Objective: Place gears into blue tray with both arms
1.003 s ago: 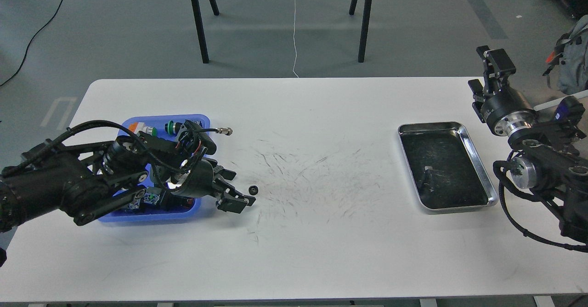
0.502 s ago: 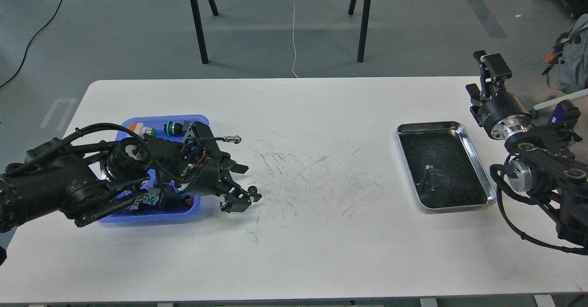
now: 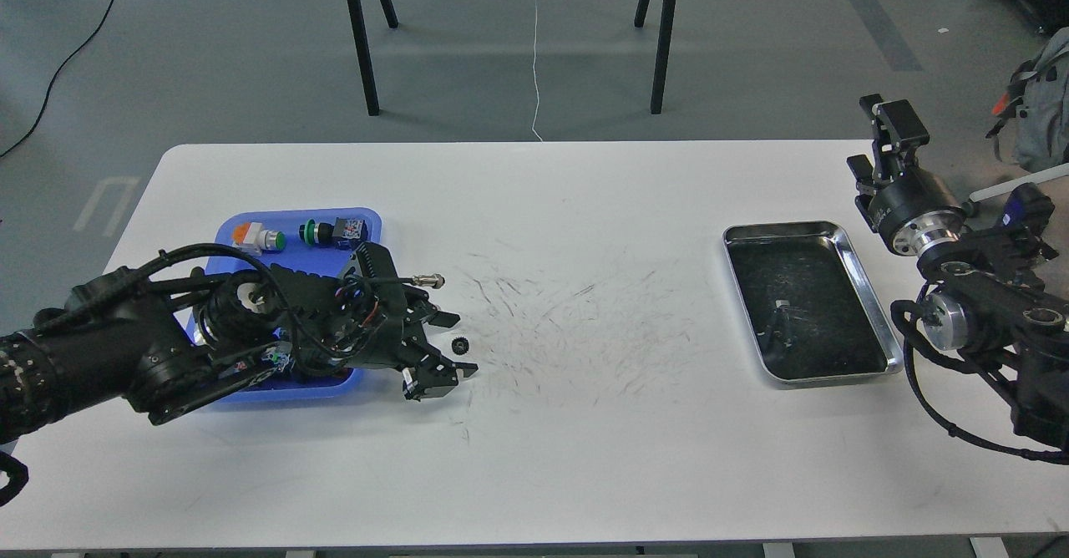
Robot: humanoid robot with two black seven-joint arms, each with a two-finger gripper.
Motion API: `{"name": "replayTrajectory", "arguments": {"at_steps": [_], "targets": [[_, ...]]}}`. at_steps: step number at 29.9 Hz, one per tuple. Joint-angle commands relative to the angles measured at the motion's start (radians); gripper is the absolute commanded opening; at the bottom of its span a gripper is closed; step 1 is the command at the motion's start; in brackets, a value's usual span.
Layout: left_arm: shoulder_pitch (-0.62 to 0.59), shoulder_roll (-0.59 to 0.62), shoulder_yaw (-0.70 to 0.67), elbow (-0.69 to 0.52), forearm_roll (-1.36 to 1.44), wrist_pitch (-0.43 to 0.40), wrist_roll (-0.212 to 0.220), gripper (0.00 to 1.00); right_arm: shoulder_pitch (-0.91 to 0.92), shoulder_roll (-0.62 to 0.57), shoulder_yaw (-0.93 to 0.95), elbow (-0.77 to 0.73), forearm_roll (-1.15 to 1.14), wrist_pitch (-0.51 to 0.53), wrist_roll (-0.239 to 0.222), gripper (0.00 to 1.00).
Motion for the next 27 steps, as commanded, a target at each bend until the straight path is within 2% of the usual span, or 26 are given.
{"name": "replayTrajectory", "arguments": {"at_steps": [1, 3, 7, 10, 14, 27], "targets": [[0.004, 0.001, 0.014, 0.019, 0.008, 0.003, 0.000, 0.67, 0.000, 0.002, 0.000, -0.002, -0.002, 0.001, -0.001, 0.95], [0.002, 0.003, 0.029, 0.019, 0.008, 0.003, 0.000, 0.59, 0.000, 0.004, 0.000, -0.002, -0.002, 0.001, -0.001, 0.95], [0.002, 0.001, 0.035, 0.031, 0.008, 0.012, 0.000, 0.58, -0.002, 0.005, -0.002, -0.004, -0.002, 0.001, -0.001, 0.95], [-0.001, 0.005, 0.032, 0.031, 0.011, 0.014, 0.000, 0.49, -0.002, 0.005, -0.009, -0.009, -0.002, 0.001, -0.001, 0.95], [-0.003, 0.005, 0.032, 0.031, 0.008, 0.038, 0.000, 0.49, -0.002, 0.005, -0.022, -0.010, -0.002, 0.001, 0.001, 0.95], [-0.004, 0.015, 0.032, 0.025, -0.004, 0.043, 0.000, 0.51, -0.003, 0.007, -0.028, -0.012, -0.003, 0.001, 0.001, 0.95]]}}
